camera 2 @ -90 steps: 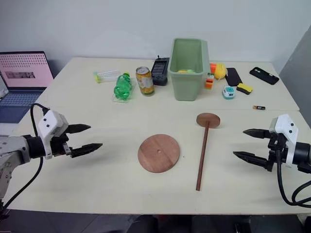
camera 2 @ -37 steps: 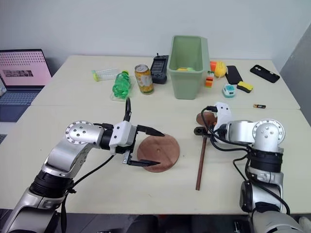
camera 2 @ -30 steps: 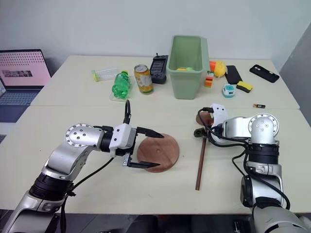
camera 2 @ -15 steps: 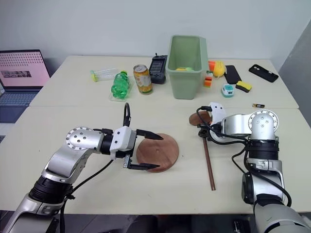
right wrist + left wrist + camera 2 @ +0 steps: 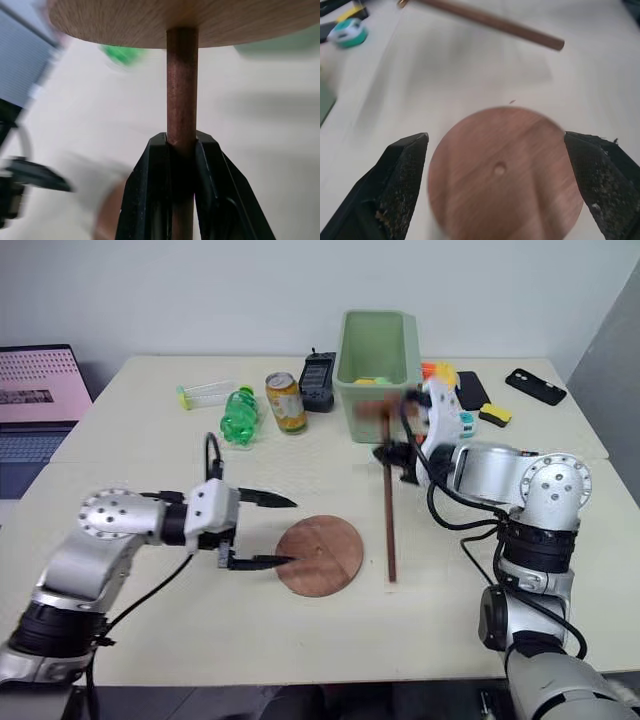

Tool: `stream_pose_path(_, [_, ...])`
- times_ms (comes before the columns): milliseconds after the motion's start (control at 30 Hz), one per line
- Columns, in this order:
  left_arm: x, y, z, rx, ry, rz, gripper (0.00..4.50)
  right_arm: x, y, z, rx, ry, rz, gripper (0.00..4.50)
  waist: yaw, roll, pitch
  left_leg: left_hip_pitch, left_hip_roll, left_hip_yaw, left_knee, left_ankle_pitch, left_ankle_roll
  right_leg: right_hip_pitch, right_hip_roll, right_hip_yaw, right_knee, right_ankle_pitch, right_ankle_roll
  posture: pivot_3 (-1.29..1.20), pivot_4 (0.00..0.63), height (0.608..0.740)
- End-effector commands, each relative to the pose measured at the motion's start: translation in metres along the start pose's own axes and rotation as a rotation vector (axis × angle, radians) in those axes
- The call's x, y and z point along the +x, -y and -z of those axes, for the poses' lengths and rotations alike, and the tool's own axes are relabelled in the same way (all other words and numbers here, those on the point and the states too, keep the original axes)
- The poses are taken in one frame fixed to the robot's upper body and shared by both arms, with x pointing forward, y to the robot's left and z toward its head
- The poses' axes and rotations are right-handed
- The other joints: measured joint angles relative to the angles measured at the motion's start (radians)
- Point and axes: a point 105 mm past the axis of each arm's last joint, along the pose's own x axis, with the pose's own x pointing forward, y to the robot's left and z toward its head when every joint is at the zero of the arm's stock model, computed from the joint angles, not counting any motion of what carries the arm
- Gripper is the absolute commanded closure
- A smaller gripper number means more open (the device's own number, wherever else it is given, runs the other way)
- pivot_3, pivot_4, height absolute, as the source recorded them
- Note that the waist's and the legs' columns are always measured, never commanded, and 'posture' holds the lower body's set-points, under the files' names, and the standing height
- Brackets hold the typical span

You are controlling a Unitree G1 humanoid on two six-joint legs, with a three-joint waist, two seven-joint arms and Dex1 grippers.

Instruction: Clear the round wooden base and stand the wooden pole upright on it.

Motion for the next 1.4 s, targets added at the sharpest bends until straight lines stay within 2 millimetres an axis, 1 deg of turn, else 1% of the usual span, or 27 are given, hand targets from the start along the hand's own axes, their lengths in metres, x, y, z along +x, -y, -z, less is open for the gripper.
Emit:
stream_pose_path(33, [-0.024, -0.002, -0.002, -0.024, -0.027, -0.072, 0.0, -0.014, -0.056, -0.025, -0.215, 0.229, -0.243, 4.27, 0.001, 0.0, 0.0, 0.0, 0.0, 0.0, 0.0, 0.0, 0.0, 0.0, 0.0, 0.0, 0.0, 0.0, 0.0, 0.0, 0.15, 0.74])
stream_pose_path(100, [-0.034, 0.007, 0.003, -0.054, -0.07, -0.088, 0.0, -0.017, -0.063, -0.026, -0.298, 0.31, -0.297, 4.27, 0.0, 0.0, 0.0, -0.001, 0.0, 0.0, 0.0, 0.0, 0.0, -0.001, 0.0, 0.0, 0.0, 0.0, 0.0, 0.0, 0.15, 0.74])
stream_pose_path(167, [-0.039, 0.016, 0.006, -0.08, -0.092, -0.088, 0.0, -0.016, -0.065, -0.024, -0.323, 0.367, -0.329, 4.27, 0.001, -0.001, 0.0, -0.001, 0.0, 0.0, 0.0, 0.0, 0.0, -0.001, -0.001, 0.0, 0.0, 0.0, 0.0, 0.0, 0.15, 0.74])
stream_pose_path(233, [-0.042, 0.023, 0.008, -0.092, -0.116, -0.088, 0.0, -0.015, -0.069, -0.019, -0.431, 0.442, -0.353, 4.27, 0.001, 0.0, 0.0, 0.0, 0.0, 0.0, 0.001, 0.0, 0.0, 0.0, -0.001, 0.0, 0.0, 0.0, 0.0, 0.0, 0.15, 0.74])
stream_pose_path(300, [-0.04, 0.028, 0.008, -0.105, -0.118, -0.09, 0.0, -0.01, -0.072, -0.006, -0.468, 0.458, -0.383, 4.27, 0.005, 0.0, 0.0, 0.0, -0.001, 0.0, 0.001, 0.0, 0.0, 0.0, -0.001, 0.0, 0.001, 0.0, 0.0, 0.0, 0.15, 0.74])
stream_pose_path(333, [-0.04, 0.029, 0.008, -0.11, -0.117, -0.092, 0.0, -0.008, -0.072, -0.003, -0.469, 0.462, -0.39, 4.27, 0.006, 0.0, 0.0, 0.0, -0.001, 0.0, 0.001, 0.0, 0.0, 0.0, -0.001, 0.0, 0.001, 0.0, 0.0, 0.0, 0.15, 0.74])
stream_pose_path(433, [-0.032, 0.03, 0.008, -0.098, -0.126, -0.099, 0.0, 0.002, -0.081, 0.021, -0.524, 0.494, -0.438, 4.27, 0.006, -0.001, 0.0, 0.0, -0.001, 0.0, 0.002, 0.0, 0.0, 0.0, -0.001, 0.0, 0.001, 0.0, 0.0, 0.0, 0.15, 0.74])
stream_pose_path(500, [-0.029, 0.03, 0.008, -0.095, -0.127, -0.101, 0.0, 0.007, -0.086, 0.032, -0.545, 0.513, -0.456, 4.27, 0.004, 0.0, 0.0, 0.001, 0.0, 0.0, 0.001, 0.0, 0.0, 0.001, -0.001, 0.0, 0.001, 0.0, 0.0, 0.0, 0.15, 0.74])
stream_pose_path(600, [-0.028, 0.029, 0.008, -0.093, -0.132, -0.107, 0.0, 0.011, -0.096, 0.044, -0.565, 0.527, -0.498, 4.27, 0.004, 0.0, 0.0, 0.001, 0.0, 0.0, 0.001, 0.0, -0.001, 0.0, -0.001, 0.001, 0.002, 0.0, 0.0, 0.0, 0.15, 0.74])
stream_pose_path(667, [-0.027, 0.029, 0.008, -0.094, -0.135, -0.104, 0.0, 0.013, -0.099, 0.049, -0.562, 0.526, -0.513, 4.27, 0.004, 0.0, 0.0, 0.001, 0.0, 0.0, 0.001, 0.0, -0.001, 0.0, -0.001, 0.0, 0.002, 0.0, 0.0, 0.0, 0.15, 0.74])
stream_pose_path(1000, [-0.026, 0.026, 0.008, -0.093, -0.141, -0.105, 0.0, 0.018, -0.089, 0.058, -0.529, 0.516, -0.49, 4.27, 0.004, 0.0, 0.0, 0.001, 0.0, 0.0, 0.001, 0.0, -0.001, 0.0, -0.001, 0.0, 0.002, 0.0, 0.0, 0.0, 0.15, 0.74])
stream_pose_path(1200, [-0.028, 0.025, 0.007, -0.099, -0.143, -0.109, 0.0, 0.019, -0.089, 0.065, -0.515, 0.5, -0.498, 4.27, 0.004, 0.0, 0.0, 0.001, 0.0, 0.0, 0.001, 0.0, -0.001, 0.0, -0.001, 0.0, 0.002, 0.0, 0.0, 0.0, 0.15, 0.74])
stream_pose_path(1400, [-0.029, 0.028, 0.009, -0.105, -0.153, -0.095, 0.0, 0.021, -0.086, 0.067, -0.501, 0.498, -0.488, 4.27, 0.004, 0.0, 0.0, 0.001, -0.001, 0.0, 0.001, 0.0, -0.001, 0.0, -0.001, 0.0, 0.002, 0.0, 0.0, 0.0, 0.15, 0.74])
